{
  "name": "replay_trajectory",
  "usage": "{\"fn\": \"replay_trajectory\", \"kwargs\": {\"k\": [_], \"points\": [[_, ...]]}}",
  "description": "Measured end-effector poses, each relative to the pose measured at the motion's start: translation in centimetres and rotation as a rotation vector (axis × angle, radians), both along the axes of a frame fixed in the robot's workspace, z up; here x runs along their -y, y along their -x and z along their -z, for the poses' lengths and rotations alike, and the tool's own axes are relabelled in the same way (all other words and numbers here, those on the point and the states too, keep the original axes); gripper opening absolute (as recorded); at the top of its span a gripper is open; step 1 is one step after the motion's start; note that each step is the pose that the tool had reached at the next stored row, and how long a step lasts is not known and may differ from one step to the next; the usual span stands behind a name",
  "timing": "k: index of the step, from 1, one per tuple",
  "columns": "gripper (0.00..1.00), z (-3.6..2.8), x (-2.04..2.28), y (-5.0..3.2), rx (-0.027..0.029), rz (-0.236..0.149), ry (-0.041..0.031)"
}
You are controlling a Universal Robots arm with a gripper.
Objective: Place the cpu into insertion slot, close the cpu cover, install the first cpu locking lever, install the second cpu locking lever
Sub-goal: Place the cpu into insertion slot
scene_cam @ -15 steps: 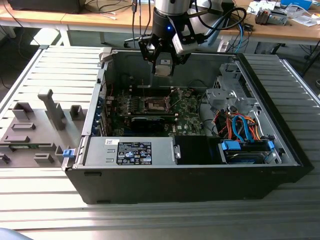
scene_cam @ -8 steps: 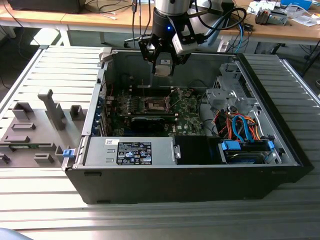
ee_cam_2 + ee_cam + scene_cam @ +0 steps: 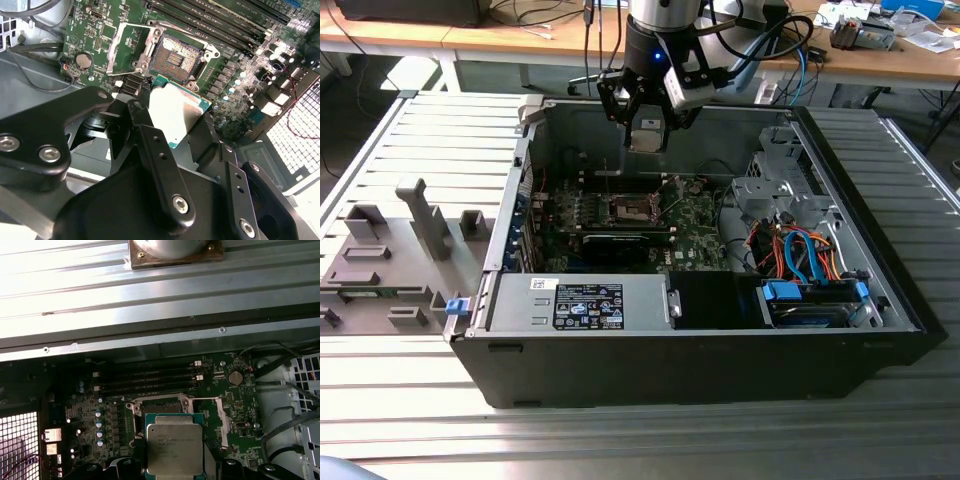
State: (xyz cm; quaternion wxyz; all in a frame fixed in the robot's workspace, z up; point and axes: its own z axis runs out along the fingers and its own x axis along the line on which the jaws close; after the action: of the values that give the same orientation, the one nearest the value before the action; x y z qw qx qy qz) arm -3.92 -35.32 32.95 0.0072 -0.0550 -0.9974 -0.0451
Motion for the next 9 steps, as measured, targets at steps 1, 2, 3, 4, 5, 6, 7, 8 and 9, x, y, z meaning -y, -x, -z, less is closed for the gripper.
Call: {"fn": "replay_trajectory", "kwargs": {"k": [1, 2, 3, 4, 5, 6, 7, 8, 9], "points": [[0.54, 0.0, 0.0, 0.0, 0.0, 0.001, 0.0], [0.54, 0.0, 0.0, 0.0, 0.0, 0.001, 0.0], [0.54, 0.0, 0.0, 0.0, 0.0, 0.002, 0.0], [0.54, 0.0, 0.0, 0.0, 0.0, 0.003, 0.0], [0.54, 0.0, 0.0, 0.0, 0.0, 0.004, 0.0], [0.54, 0.0, 0.0, 0.0, 0.0, 0.005, 0.0001], [0.54, 0.0, 0.0, 0.0, 0.0, 0.006, 0.0], [0.54, 0.01, 0.0, 0.0, 0.0, 0.006, 0.0], [0.54, 0.01, 0.0, 0.0, 0.0, 0.007, 0.0]]}}
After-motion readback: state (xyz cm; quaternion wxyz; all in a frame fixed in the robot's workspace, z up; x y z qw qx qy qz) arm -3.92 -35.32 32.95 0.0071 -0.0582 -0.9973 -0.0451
